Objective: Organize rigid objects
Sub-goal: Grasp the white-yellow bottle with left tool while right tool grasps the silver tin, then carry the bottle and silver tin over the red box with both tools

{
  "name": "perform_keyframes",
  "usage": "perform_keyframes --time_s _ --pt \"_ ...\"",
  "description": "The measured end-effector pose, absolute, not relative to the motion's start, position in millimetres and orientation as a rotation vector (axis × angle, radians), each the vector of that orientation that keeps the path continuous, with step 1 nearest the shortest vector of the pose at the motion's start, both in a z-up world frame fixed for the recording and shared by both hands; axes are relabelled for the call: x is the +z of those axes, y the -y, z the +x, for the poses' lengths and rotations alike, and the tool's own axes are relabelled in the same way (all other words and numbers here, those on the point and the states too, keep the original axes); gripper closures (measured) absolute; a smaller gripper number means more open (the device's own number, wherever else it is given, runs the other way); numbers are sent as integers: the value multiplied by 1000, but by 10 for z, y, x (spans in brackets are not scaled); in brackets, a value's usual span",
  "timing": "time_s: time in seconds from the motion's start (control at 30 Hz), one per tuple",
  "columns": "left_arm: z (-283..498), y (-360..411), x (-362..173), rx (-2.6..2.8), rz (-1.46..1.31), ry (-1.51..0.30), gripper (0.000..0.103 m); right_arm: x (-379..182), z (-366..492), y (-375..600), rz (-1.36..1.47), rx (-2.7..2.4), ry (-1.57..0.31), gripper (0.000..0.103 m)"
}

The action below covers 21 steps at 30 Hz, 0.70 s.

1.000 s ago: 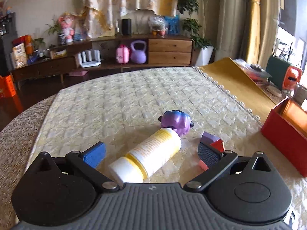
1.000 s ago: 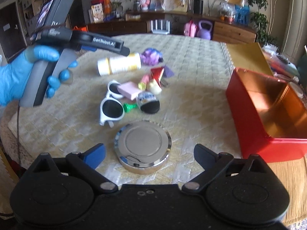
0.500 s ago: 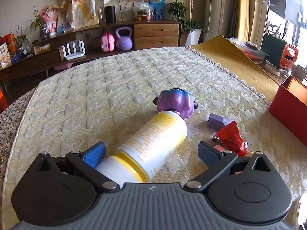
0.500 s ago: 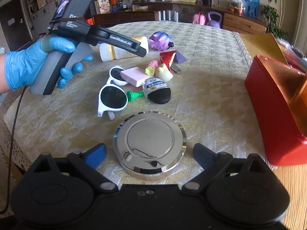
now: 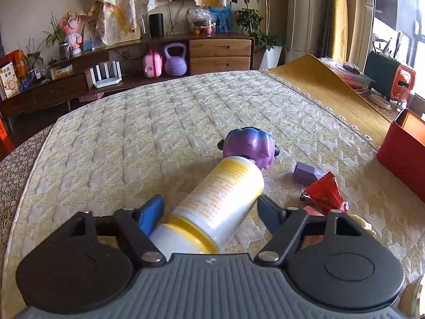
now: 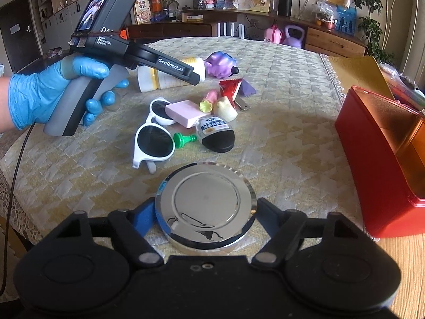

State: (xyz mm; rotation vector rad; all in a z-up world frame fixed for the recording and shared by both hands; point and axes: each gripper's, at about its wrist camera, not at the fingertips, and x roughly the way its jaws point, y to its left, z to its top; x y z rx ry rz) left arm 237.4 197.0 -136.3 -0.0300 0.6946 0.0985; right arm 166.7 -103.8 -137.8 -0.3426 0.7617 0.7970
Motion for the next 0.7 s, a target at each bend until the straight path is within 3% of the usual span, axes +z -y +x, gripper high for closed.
perform_keyframes --time_s 0.17,0.37,0.7 --pt "2339 -1959 -1327 100 -37 -697 49 -1377 1649 1043 -347 792 -756 27" --pt "2305 -1887 -1290 114 -12 -709 58 -1362 1621 1081 -349 774 -752 27" --pt "2156 -1856 -1227 150 -60 -739 59 -1178 1641 1398 -285 701 -725 27"
